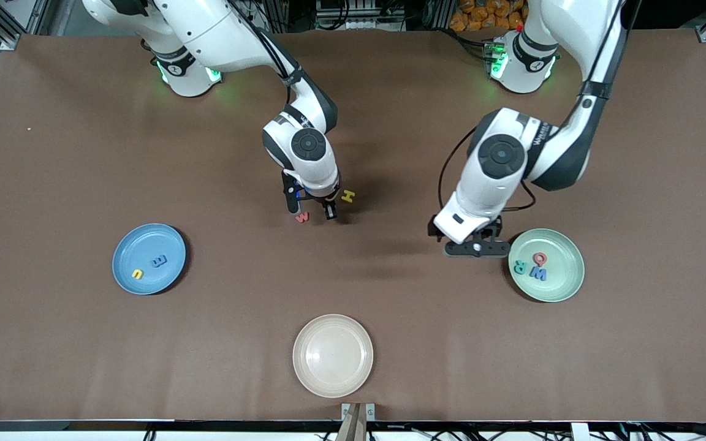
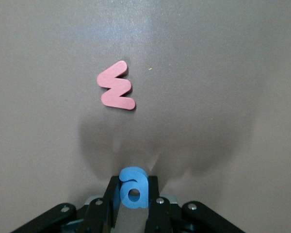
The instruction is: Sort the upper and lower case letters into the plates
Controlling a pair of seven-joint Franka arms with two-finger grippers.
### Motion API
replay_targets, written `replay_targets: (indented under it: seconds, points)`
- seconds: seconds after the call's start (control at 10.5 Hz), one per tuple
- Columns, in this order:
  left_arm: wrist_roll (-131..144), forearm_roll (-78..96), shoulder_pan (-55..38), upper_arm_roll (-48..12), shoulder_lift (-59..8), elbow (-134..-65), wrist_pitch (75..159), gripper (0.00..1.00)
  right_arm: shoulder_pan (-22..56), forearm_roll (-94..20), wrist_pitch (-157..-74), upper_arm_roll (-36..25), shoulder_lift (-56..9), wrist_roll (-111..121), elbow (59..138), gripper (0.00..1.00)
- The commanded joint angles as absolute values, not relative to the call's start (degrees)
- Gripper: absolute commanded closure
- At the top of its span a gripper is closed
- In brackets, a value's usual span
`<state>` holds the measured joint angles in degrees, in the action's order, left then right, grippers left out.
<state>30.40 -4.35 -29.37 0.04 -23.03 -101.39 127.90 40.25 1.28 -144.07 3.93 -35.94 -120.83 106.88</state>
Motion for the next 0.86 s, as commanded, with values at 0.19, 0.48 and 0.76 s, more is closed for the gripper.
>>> replay_targets:
  seconds: [0.19,0.48,0.76]
  points:
    - [32.61,-0.44,-32.51,0.35,-24.35,-98.88,126.83,0.00,37.20,5.54,-133.56,-0.70,-33.31,-114.91,99.44,1.00]
    - [32.78,-0.88,-36.29,0.35,-26.45,-98.88,127.61,0.00,27.72,4.75,-128.68,-0.36,-33.31,-102.80,93.53,1.00]
    - [30.95,-1.05,-38.14,-2.01,-28.81,-97.57,130.60,0.00,18.57,1.33,-127.62,-0.26,-33.57,-85.23,92.46,1.00]
